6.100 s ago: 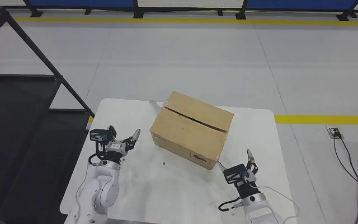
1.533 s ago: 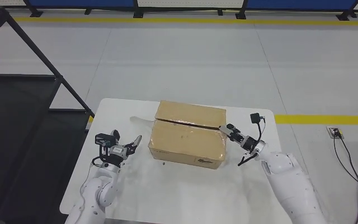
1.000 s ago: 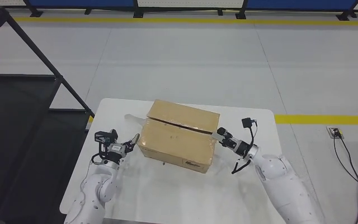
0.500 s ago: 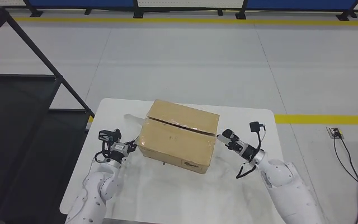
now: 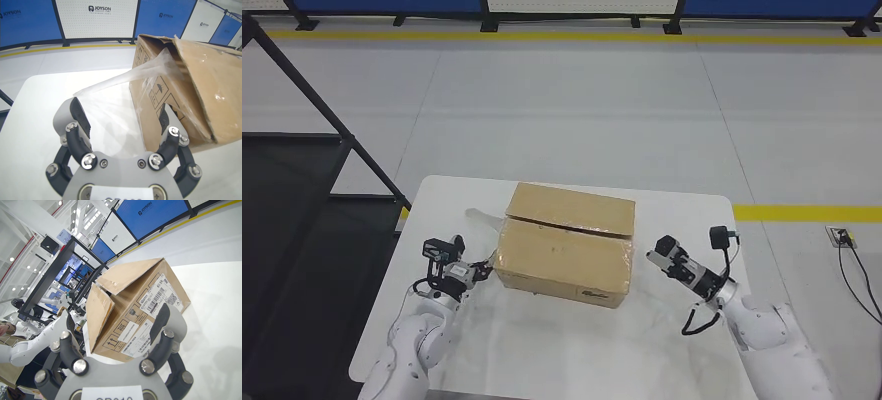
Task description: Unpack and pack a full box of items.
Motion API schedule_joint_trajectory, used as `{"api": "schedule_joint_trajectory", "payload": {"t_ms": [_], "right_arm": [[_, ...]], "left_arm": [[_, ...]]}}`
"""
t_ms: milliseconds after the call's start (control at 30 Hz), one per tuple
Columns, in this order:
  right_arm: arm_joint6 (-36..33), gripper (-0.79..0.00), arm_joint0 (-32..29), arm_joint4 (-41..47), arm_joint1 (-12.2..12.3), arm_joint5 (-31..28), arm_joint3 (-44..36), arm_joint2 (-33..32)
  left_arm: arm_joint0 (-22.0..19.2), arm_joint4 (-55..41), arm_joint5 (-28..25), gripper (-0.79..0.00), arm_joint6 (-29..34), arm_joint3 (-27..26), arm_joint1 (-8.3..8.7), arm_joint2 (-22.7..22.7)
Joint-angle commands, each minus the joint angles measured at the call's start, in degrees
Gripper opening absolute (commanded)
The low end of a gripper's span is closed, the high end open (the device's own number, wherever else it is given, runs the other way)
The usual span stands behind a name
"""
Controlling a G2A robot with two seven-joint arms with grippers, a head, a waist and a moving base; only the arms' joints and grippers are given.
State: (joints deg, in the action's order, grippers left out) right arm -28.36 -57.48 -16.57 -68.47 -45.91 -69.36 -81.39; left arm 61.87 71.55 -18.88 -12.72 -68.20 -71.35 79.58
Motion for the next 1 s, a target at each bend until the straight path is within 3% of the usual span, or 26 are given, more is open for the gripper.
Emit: {"api": "schedule_joint_trajectory", "payload": {"t_ms": [0,267,600,967], "right_arm": [[-0.6,0.000,-0.5,-0.3,0.2,-0.4,-0.9,0.0],[-0.9,0.000,-0.7,-0.9,0.4,0.0,-2.0,1.6],[-4.5,0.000,2.0,5.8,0.5,-3.4,3.0,4.4],[-8.3,0.000,4.1,11.8,0.5,-7.1,7.6,7.5]], "left_arm": [[0.9,0.0,-0.5,0.000,0.2,-1.0,0.13,0.2],[3.1,1.2,-0.9,0.000,1.2,-4.0,0.41,0.3],[4.9,1.9,-2.6,0.000,1.9,-6.4,0.62,-0.4],[3.5,0.7,-0.6,0.000,3.1,-4.4,0.57,-0.2]]}}
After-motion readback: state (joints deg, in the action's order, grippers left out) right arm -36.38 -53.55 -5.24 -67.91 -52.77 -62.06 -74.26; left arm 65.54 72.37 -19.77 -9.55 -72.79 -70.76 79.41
